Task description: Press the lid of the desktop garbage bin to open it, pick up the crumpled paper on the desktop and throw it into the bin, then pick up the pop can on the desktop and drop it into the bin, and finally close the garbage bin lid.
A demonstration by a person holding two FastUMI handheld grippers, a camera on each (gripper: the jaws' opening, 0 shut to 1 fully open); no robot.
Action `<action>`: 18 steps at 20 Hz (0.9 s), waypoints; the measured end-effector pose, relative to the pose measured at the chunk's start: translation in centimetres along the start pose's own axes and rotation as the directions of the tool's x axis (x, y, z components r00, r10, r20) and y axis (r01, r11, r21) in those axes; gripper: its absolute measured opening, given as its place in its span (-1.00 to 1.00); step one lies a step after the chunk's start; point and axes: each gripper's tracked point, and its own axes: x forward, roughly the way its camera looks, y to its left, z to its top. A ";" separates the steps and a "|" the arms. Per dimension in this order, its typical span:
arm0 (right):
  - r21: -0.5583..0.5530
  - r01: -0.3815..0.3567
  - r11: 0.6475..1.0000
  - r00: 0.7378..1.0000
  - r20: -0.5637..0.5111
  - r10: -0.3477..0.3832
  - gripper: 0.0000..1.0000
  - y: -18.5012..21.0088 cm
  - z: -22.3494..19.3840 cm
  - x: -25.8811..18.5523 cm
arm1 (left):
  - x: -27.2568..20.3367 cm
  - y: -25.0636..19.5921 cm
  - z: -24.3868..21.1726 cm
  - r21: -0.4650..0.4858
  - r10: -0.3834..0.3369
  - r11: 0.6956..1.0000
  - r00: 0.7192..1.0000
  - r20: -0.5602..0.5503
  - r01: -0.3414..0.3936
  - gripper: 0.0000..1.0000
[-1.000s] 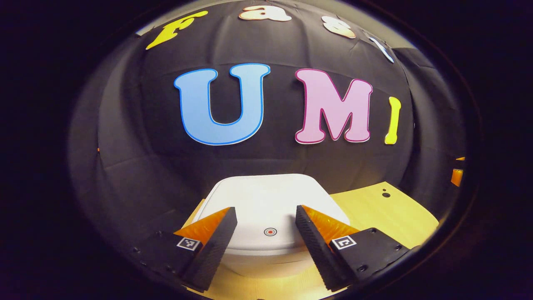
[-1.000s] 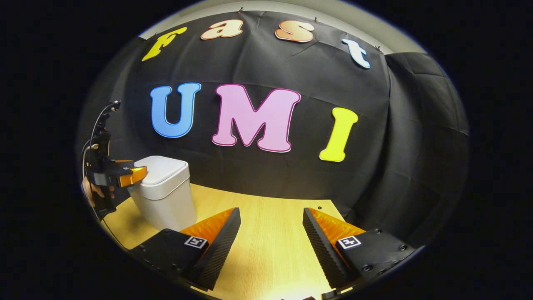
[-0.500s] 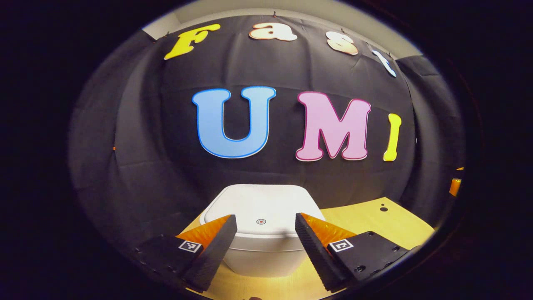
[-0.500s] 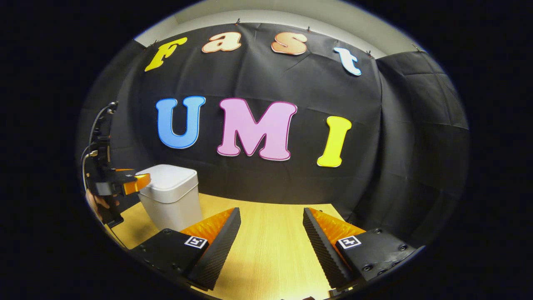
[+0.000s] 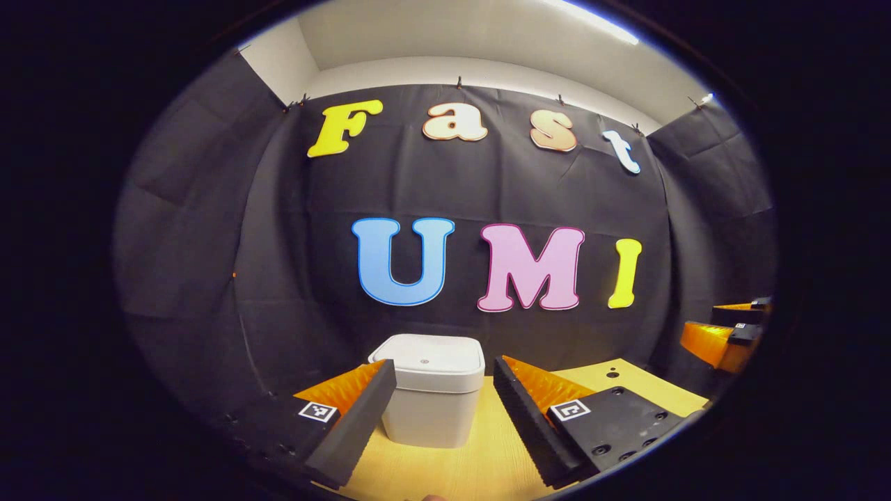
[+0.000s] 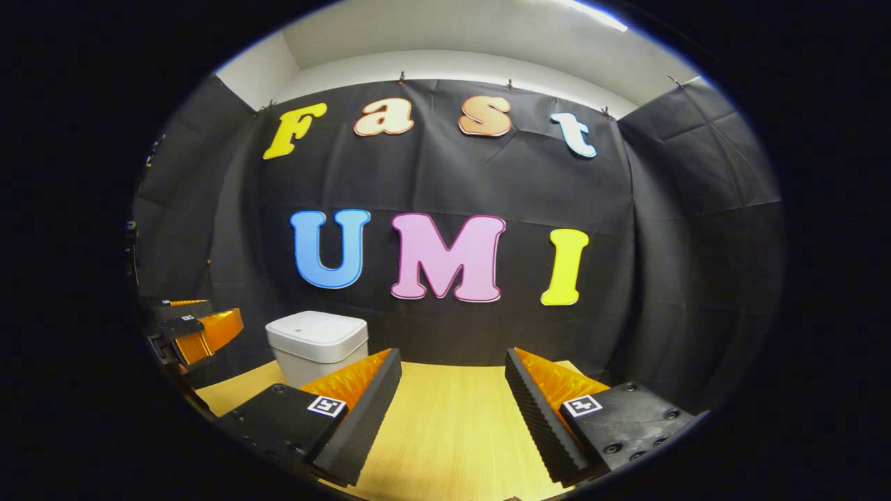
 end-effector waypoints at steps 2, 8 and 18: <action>-0.025 -0.021 0.999 1.000 -0.006 0.021 0.93 0.7 -0.3 -0.8 | -1.3 0.3 0.5 -0.013 0.020 1.000 1.000 0.018 -0.020 0.89; -0.018 -0.076 0.997 0.997 0.010 0.076 0.93 2.6 0.3 -1.2 | -1.2 -0.6 0.1 -0.020 0.012 1.000 1.000 0.018 -0.011 0.91; -0.010 -0.066 0.998 0.998 0.018 0.066 0.93 2.4 0.7 -1.0 | -1.5 -1.0 3.1 0.035 -0.013 0.999 0.994 0.109 0.009 0.90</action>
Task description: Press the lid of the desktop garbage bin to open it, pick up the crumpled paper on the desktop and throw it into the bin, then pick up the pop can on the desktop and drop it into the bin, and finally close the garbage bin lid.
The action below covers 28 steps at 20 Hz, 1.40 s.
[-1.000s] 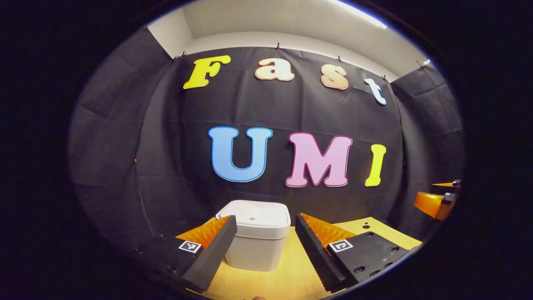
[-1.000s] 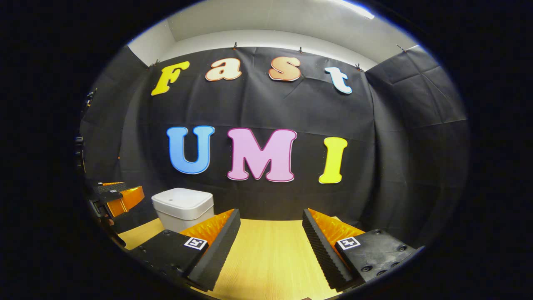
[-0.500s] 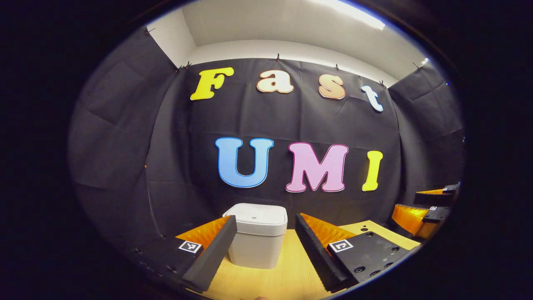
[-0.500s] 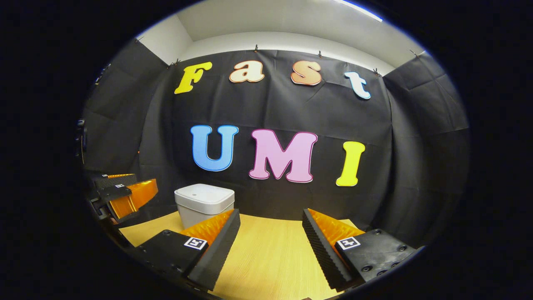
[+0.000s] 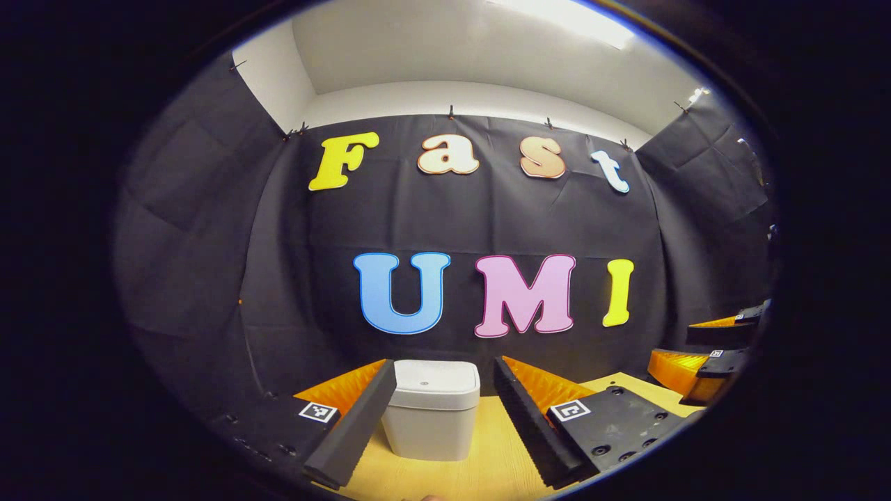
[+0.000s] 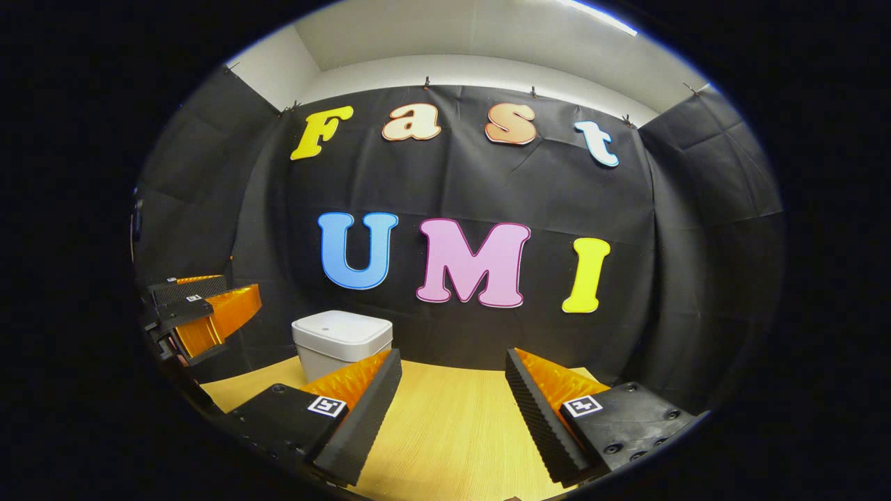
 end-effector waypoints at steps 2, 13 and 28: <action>0.002 0.001 1.000 1.000 -0.005 -0.001 0.93 0.0 -0.1 0.1 | 0.0 -0.3 0.2 0.004 -0.009 1.000 1.000 0.005 0.009 0.90; 0.000 0.002 1.000 1.000 0.000 -0.002 0.93 -0.4 -0.1 -0.2 | 0.1 -1.2 0.4 -0.006 -0.026 1.000 1.000 0.002 0.026 0.90; 0.011 -0.042 0.999 0.999 -0.015 0.042 0.93 0.3 -0.5 -0.7 | -0.1 -1.3 -1.1 -0.010 -0.008 1.000 0.999 -0.053 0.007 0.90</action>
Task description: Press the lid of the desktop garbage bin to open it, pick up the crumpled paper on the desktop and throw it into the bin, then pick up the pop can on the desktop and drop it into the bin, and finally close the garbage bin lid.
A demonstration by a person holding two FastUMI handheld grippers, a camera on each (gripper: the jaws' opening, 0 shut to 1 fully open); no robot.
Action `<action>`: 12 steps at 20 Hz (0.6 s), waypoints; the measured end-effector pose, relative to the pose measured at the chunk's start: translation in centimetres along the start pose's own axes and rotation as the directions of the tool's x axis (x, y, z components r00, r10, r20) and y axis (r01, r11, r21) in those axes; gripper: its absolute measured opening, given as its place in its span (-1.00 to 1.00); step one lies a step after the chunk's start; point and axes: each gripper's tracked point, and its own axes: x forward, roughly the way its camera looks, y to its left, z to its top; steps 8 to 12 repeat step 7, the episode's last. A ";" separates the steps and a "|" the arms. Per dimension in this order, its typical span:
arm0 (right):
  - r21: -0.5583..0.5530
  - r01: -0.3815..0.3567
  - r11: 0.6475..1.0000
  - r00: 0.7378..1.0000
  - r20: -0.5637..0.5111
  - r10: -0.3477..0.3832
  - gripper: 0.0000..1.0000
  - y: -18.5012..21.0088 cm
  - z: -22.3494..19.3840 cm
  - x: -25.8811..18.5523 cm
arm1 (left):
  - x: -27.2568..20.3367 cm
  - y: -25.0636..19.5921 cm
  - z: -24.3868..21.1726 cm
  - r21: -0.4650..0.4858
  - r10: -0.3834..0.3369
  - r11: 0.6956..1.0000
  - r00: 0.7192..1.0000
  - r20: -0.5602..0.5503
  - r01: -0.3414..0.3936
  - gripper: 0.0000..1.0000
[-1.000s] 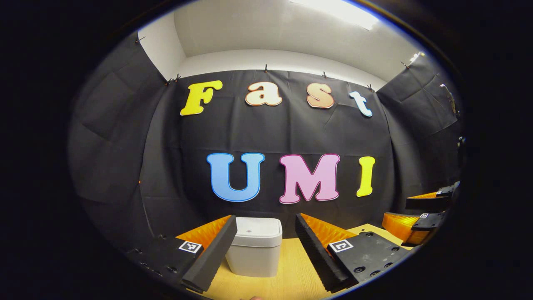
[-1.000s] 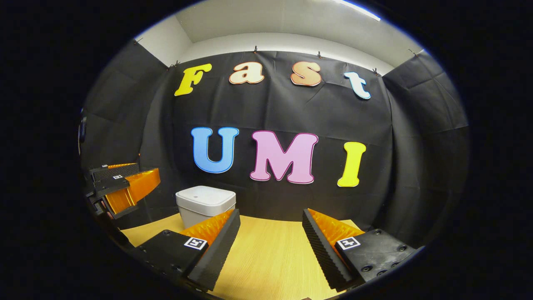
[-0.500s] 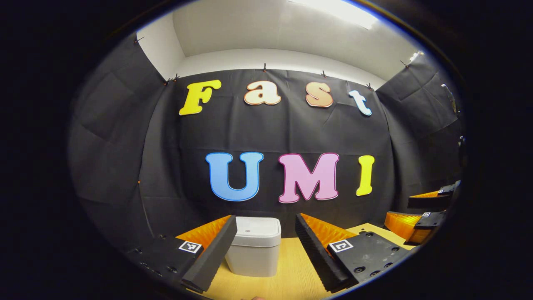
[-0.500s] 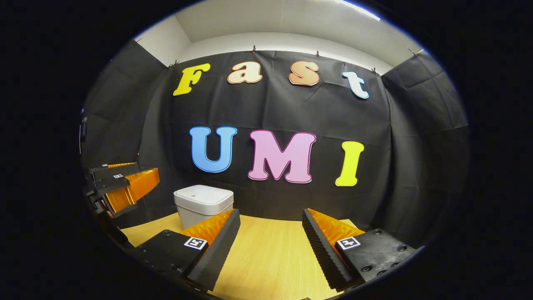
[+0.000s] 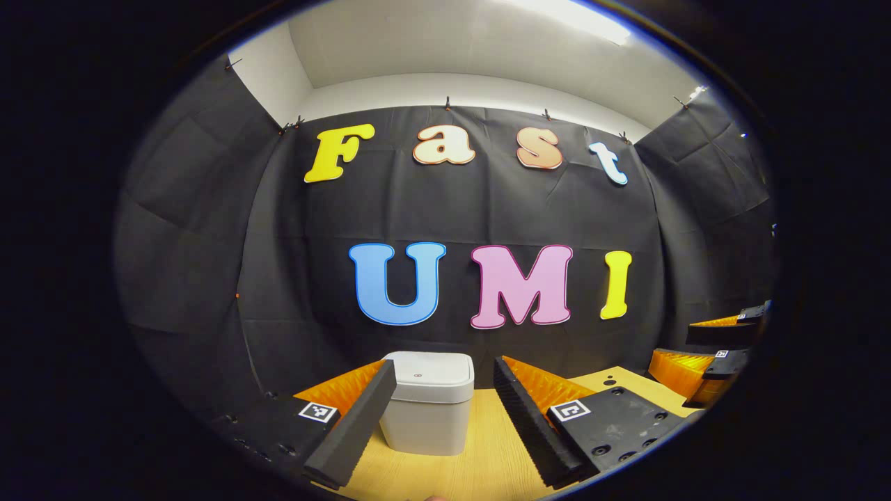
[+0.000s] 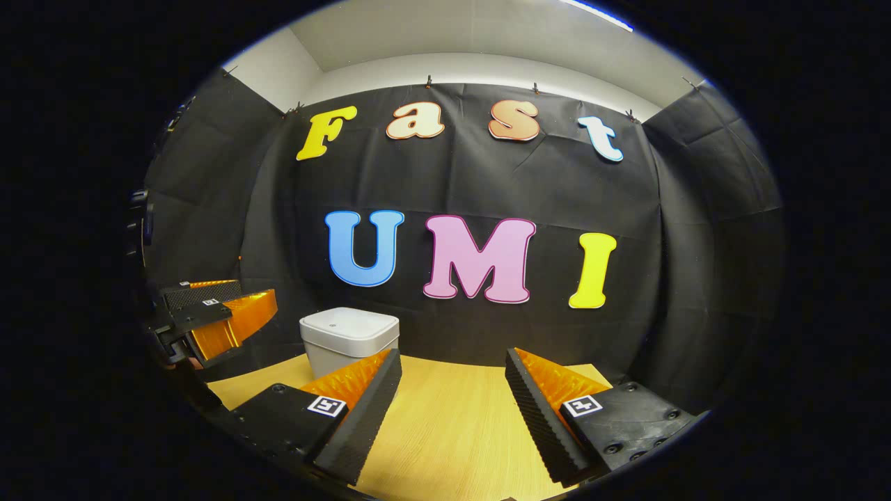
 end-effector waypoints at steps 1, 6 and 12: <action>-0.005 -0.001 1.000 1.000 0.005 0.001 0.93 0.0 0.2 0.0 | 0.0 -0.1 0.1 0.001 -0.003 1.000 1.000 0.003 0.003 0.90; -0.005 -0.004 1.000 1.000 0.009 0.004 0.93 0.4 0.2 0.1 | 0.0 -0.2 -0.3 -0.001 -0.016 1.000 1.000 -0.008 0.016 0.90; -0.005 -0.006 1.000 1.000 0.008 0.006 0.93 0.5 0.2 0.1 | 0.0 -0.1 -0.4 0.001 -0.014 1.000 1.000 -0.012 0.014 0.90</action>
